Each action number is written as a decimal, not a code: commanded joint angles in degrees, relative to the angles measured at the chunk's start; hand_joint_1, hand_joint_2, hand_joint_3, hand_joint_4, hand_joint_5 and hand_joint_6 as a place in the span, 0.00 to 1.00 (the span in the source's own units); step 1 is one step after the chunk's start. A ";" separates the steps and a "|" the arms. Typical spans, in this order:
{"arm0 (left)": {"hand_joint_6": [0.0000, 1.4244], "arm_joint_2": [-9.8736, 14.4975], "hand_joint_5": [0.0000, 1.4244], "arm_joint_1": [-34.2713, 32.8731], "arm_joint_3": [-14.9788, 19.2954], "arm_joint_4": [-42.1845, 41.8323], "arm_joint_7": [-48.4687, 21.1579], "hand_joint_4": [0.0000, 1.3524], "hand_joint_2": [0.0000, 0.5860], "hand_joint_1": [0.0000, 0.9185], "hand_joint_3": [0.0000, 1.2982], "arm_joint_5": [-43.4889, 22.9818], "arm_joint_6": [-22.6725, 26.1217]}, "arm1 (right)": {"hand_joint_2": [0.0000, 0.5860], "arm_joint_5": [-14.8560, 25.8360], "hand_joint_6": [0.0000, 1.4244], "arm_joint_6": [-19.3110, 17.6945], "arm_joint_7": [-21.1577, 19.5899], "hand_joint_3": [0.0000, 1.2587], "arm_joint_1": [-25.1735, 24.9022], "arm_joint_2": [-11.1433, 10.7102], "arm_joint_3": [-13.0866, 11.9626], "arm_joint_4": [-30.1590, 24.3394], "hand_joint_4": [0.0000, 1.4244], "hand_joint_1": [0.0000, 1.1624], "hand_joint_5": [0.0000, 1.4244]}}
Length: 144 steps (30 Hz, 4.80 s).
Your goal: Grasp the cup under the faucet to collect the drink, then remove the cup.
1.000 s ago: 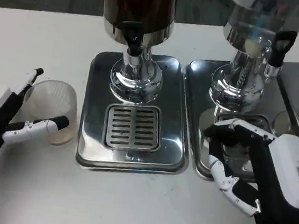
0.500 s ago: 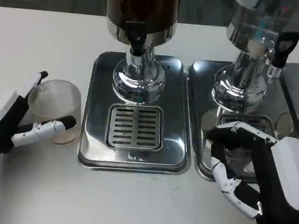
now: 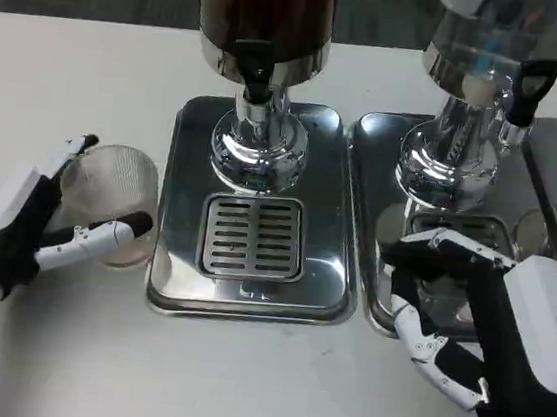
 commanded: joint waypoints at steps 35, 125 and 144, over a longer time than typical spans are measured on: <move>0.97 0.18 0.75 3.30 2.55 -2.84 13.85 0.50 0.26 0.28 0.48 -0.01 -7.20 | 0.78 2.37 0.35 0.11 1.50 0.45 -0.42 0.28 0.26 -1.02 0.39 0.44 0.38; 0.34 7.33 0.24 3.22 20.47 -26.61 -58.71 0.22 0.09 0.00 0.31 -51.16 4.29 | 0.79 1.61 0.35 0.69 0.26 0.47 -1.58 5.00 2.50 -0.88 0.39 0.43 0.38; 0.10 10.55 0.09 -17.66 27.76 -19.10 -101.85 0.07 0.10 0.00 0.16 -61.44 45.90 | 0.79 1.74 0.35 0.09 -2.03 0.47 -3.46 4.93 3.03 1.46 0.39 0.45 0.38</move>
